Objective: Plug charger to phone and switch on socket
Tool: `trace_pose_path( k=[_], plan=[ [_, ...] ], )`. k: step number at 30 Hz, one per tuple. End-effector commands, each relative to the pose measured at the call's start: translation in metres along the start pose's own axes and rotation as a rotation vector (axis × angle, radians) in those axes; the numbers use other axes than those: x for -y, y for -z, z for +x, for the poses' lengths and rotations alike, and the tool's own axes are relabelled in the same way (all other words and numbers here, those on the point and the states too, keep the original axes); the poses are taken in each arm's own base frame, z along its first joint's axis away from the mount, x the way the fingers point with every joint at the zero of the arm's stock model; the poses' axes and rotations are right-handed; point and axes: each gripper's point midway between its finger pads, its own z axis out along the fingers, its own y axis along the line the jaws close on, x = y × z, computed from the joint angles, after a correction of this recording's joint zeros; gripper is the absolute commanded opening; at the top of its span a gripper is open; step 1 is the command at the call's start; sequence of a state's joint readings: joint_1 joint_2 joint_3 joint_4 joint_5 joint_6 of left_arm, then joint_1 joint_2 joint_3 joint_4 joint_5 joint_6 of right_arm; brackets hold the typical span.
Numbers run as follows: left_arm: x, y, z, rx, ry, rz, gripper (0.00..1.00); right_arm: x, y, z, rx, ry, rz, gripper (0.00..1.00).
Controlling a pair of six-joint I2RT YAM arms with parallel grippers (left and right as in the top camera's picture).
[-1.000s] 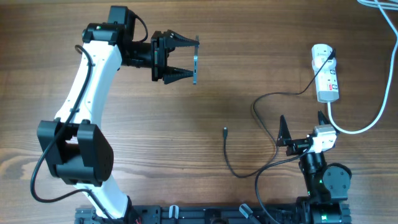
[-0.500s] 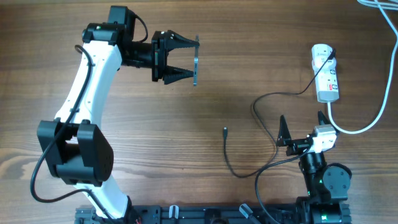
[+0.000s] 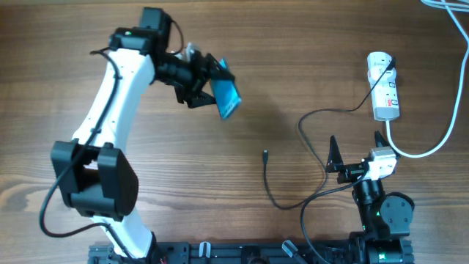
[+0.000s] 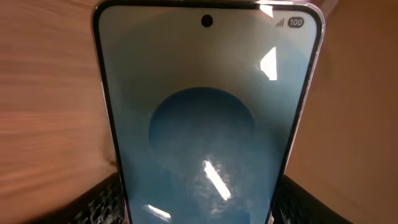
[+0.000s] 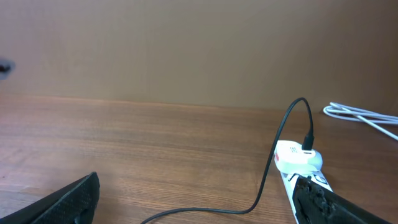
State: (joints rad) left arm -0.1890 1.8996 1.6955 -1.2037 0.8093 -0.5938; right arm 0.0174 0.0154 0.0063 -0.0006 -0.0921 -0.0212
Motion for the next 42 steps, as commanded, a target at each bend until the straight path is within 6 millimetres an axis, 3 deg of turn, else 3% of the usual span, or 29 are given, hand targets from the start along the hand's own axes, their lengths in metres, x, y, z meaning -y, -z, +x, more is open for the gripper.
trace_pose_path(
  k=[1,8,18,28,32,39,42],
  plan=[
    [-0.014,-0.001,-0.016,0.212,-0.181,-0.271,0.61,0.001,0.0,-0.002,0.009,0.006,0.01,1.0],
    [-0.024,-0.022,-0.028,0.378,-0.33,-0.556,0.6,0.001,0.0,-0.002,0.009,0.005,0.01,1.0],
    [-0.042,-0.056,-0.037,0.322,-0.35,-0.629,0.58,0.001,0.0,-0.002,0.009,0.005,0.01,1.0],
    [-0.056,-0.069,-0.041,0.279,-0.339,-0.663,0.58,0.001,0.0,-0.002,0.009,0.005,0.01,1.0],
    [-0.055,-0.072,-0.035,0.249,-0.331,-0.645,0.58,0.001,0.0,-0.002,0.009,0.006,0.01,1.0],
    [-0.042,-0.087,-0.003,0.074,-0.28,-0.484,0.55,0.001,0.0,-0.002,0.009,0.005,0.01,1.0],
    [-0.043,-0.086,-0.001,0.062,-0.269,-0.475,0.55,0.001,0.0,-0.002,0.009,0.005,0.01,1.0]
  ],
)
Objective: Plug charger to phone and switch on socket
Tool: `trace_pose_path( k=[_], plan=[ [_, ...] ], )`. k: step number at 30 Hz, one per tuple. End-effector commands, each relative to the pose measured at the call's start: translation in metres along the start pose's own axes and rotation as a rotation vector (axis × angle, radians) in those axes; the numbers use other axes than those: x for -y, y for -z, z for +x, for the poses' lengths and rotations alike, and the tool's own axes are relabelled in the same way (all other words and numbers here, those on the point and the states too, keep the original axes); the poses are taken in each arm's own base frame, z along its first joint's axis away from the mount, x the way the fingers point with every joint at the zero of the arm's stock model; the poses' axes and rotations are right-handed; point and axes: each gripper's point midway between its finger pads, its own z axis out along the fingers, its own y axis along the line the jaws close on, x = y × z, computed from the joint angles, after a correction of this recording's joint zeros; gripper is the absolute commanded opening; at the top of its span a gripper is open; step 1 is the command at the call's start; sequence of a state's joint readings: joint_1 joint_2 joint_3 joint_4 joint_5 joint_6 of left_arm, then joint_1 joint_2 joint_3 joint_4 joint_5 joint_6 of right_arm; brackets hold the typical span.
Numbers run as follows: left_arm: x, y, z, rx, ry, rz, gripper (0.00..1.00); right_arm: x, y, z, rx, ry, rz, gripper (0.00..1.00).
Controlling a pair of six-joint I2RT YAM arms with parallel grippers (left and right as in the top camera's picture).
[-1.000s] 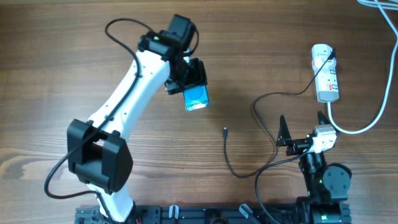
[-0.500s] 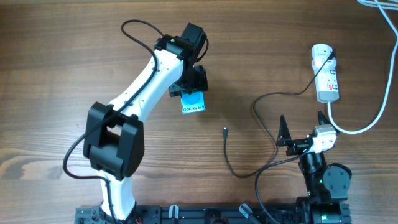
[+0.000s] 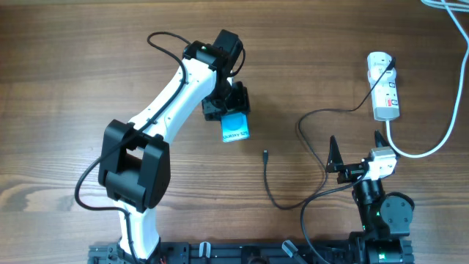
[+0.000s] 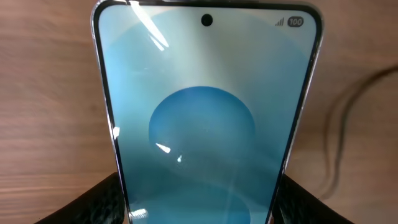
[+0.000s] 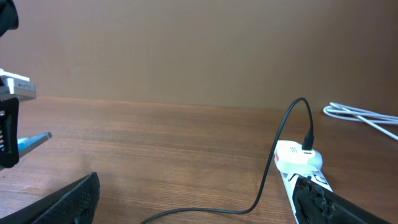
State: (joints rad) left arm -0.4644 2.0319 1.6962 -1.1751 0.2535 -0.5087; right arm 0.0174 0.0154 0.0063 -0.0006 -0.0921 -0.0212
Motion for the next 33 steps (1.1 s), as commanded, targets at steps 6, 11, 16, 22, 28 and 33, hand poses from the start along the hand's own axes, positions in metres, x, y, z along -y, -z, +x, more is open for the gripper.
trace_pose_path(
  k=[6,11,16,22,28,33],
  plan=[
    [0.032,0.019,0.026,-0.206,0.049,0.278,0.6,0.001,0.0,-0.002,0.009,0.005,0.01,1.0],
    [0.044,0.046,0.028,-0.324,0.131,0.507,0.56,0.001,0.0,-0.002,0.009,0.005,0.01,1.0],
    [0.047,0.077,0.025,-0.416,0.218,0.698,0.56,0.001,0.0,-0.002,0.009,0.005,0.01,1.0],
    [0.048,0.097,0.03,-0.496,0.273,0.799,0.57,0.001,0.0,-0.002,0.01,0.005,0.01,1.0],
    [0.065,0.126,0.036,-0.601,0.311,0.965,0.57,-0.041,0.006,-0.019,0.051,-0.229,-0.245,1.0],
    [0.073,0.143,0.033,-0.629,0.297,1.075,0.57,-0.082,0.022,-0.011,-0.132,-0.702,-0.494,1.0]
  ],
)
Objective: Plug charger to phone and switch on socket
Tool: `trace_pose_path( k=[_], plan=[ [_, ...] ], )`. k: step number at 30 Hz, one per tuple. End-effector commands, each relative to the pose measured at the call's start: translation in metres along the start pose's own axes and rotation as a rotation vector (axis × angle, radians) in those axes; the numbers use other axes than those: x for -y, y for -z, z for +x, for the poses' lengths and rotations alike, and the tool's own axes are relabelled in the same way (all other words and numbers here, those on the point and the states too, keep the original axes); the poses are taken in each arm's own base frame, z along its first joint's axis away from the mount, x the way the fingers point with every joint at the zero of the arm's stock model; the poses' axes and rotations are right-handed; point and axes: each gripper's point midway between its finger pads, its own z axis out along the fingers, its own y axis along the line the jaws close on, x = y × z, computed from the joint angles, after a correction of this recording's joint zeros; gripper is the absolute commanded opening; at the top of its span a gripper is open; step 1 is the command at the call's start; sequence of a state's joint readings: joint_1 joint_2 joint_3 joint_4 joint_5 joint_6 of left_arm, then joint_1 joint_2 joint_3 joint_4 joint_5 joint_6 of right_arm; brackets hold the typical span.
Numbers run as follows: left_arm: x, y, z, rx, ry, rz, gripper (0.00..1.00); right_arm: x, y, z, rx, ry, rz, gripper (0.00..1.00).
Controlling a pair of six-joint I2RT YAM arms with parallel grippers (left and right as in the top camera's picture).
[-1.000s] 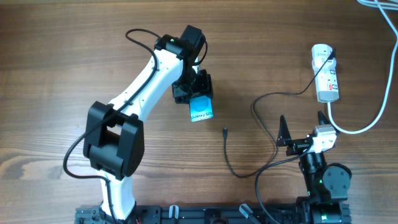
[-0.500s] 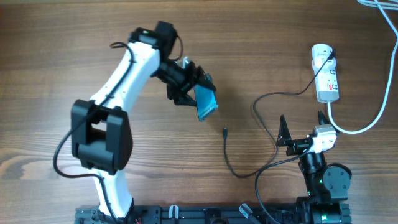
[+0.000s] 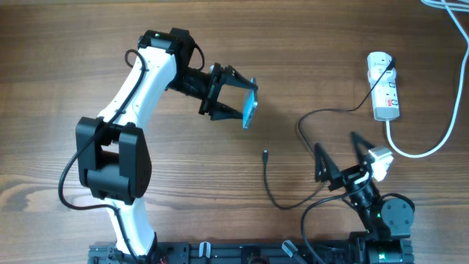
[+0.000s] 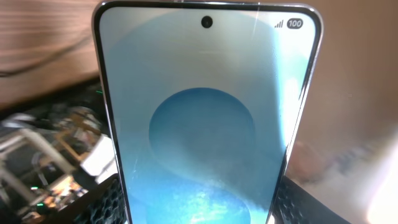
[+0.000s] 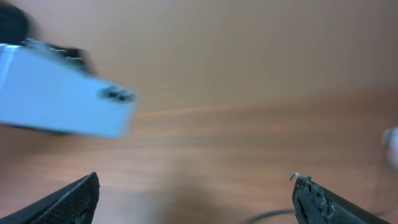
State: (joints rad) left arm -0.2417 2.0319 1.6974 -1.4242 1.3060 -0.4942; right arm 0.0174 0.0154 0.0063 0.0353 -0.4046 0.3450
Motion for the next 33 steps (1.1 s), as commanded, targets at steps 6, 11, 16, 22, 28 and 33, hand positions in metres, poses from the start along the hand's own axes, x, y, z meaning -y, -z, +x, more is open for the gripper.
trace_pose_path(
  k=[6,11,16,22,28,33],
  plan=[
    [0.046,0.008,0.019,-0.127,-0.112,0.235,0.55,-0.065,0.013,-0.033,0.011,-0.487,-0.356,1.0],
    [0.05,0.017,0.012,-0.103,-0.174,0.254,0.54,-0.105,0.039,-0.1,0.146,-0.349,-0.493,1.0],
    [0.051,0.034,0.004,-0.066,-0.18,0.281,0.54,-0.11,0.044,-0.159,0.191,-0.21,-0.333,1.0],
    [0.051,0.053,-0.004,-0.029,-0.174,0.309,0.54,-0.15,0.043,-0.186,0.057,0.069,-0.438,1.0],
    [0.048,0.056,-0.008,-0.005,-0.17,0.293,0.54,-0.16,0.023,-0.173,-0.137,-0.172,-0.578,1.0],
    [0.046,0.056,-0.01,-0.001,-0.134,0.283,0.54,-0.131,-0.01,-0.169,-0.264,-0.173,-0.399,0.99]
  ],
)
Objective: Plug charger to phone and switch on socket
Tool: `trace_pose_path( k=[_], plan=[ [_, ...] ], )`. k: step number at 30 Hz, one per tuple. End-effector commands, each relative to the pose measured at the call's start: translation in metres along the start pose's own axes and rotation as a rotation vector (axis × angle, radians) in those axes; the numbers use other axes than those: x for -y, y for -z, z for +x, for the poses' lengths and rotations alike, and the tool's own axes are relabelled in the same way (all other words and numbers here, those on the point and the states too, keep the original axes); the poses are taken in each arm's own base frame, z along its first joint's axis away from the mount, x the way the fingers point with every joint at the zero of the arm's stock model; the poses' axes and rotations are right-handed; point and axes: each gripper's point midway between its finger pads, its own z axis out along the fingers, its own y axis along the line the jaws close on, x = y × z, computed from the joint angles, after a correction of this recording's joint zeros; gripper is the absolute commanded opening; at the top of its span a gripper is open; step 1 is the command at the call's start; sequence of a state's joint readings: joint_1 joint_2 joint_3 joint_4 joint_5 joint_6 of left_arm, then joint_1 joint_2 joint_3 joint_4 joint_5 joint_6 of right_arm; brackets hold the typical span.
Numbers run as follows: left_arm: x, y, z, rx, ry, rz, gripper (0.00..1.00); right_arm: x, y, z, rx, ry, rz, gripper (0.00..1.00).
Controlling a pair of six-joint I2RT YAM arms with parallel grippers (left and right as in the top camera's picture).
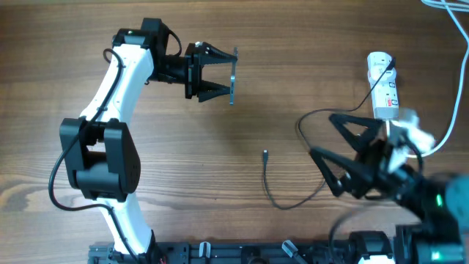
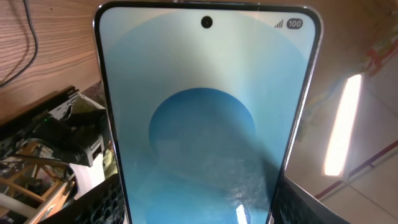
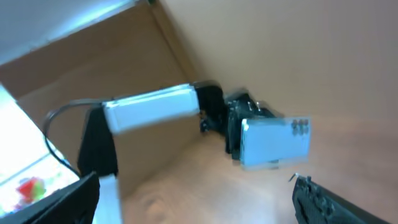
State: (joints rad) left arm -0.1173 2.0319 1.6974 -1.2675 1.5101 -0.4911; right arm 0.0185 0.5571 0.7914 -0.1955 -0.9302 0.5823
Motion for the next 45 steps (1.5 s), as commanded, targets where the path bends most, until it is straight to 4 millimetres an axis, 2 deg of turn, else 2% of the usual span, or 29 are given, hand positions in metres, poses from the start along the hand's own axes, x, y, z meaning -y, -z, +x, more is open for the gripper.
trace_pose_path(
  k=[1,4,5,7,9,10,13,14,15,19,23,27,33,34,36,38,41,43,45],
  plan=[
    [0.008,0.002,0.001,-0.008,0.023,0.02,0.54,0.025,-0.003,-0.017,-0.069,0.012,0.194,0.99],
    [0.007,0.002,0.0,-0.003,0.056,0.013,0.53,0.072,0.016,-0.015,-0.2,-0.089,0.567,0.99],
    [0.007,0.002,-0.002,0.002,0.062,0.007,0.53,0.083,0.025,-0.012,-0.25,-0.121,0.674,0.99],
    [0.003,0.002,-0.009,0.031,0.081,-0.025,0.52,0.094,0.038,-0.007,-0.355,-0.156,0.823,1.0],
    [-0.004,0.002,-0.018,0.074,0.117,-0.068,0.52,0.093,0.034,-0.007,-0.406,-0.178,0.828,1.0],
    [-0.007,0.003,-0.023,0.099,0.131,-0.091,0.51,0.089,0.025,-0.007,-0.417,-0.204,0.786,1.0],
    [-0.01,0.004,-0.031,0.138,0.133,-0.118,0.51,0.06,-0.009,0.003,-0.475,-0.324,0.526,1.0],
    [-0.01,0.004,-0.032,0.138,0.13,-0.118,0.51,0.045,-0.023,0.003,-0.506,-0.281,0.387,0.97],
    [-0.01,0.004,-0.032,0.138,0.13,-0.117,0.51,0.043,-0.028,0.005,-0.519,-0.271,0.362,0.96],
    [-0.01,0.004,-0.032,0.138,0.13,-0.117,0.51,0.07,-0.03,0.026,-0.56,-0.287,0.634,0.94],
    [-0.01,0.004,-0.032,0.137,0.13,-0.117,0.51,0.066,-0.052,0.054,-0.62,-0.239,0.746,0.97],
    [-0.01,0.004,-0.032,0.138,0.129,-0.118,0.51,0.061,-0.09,0.075,-0.699,-0.215,0.803,0.98],
    [-0.01,0.004,-0.031,0.138,0.145,-0.116,0.51,0.067,-0.141,0.065,-0.68,-0.287,0.837,0.98],
    [-0.01,0.004,-0.031,0.137,0.153,-0.114,0.51,0.068,-0.146,0.065,-0.675,-0.291,0.837,0.98],
    [-0.009,0.004,-0.031,0.137,0.163,-0.113,0.51,0.076,-0.17,0.074,-0.66,-0.29,0.823,0.99],
    [-0.009,0.004,-0.031,0.137,0.164,-0.113,0.51,0.078,-0.179,0.074,-0.645,-0.286,0.813,0.96],
    [-0.007,0.003,-0.029,0.126,0.182,-0.101,0.52,0.086,-0.189,0.066,-0.574,-0.28,0.838,0.85],
    [-0.002,0.002,-0.024,0.093,0.182,-0.07,0.52,0.094,-0.189,0.061,-0.536,-0.271,0.879,0.76],
    [0.003,0.001,-0.02,0.065,0.182,-0.043,0.52,0.101,-0.187,0.06,-0.493,-0.301,0.933,0.73]
  ],
)
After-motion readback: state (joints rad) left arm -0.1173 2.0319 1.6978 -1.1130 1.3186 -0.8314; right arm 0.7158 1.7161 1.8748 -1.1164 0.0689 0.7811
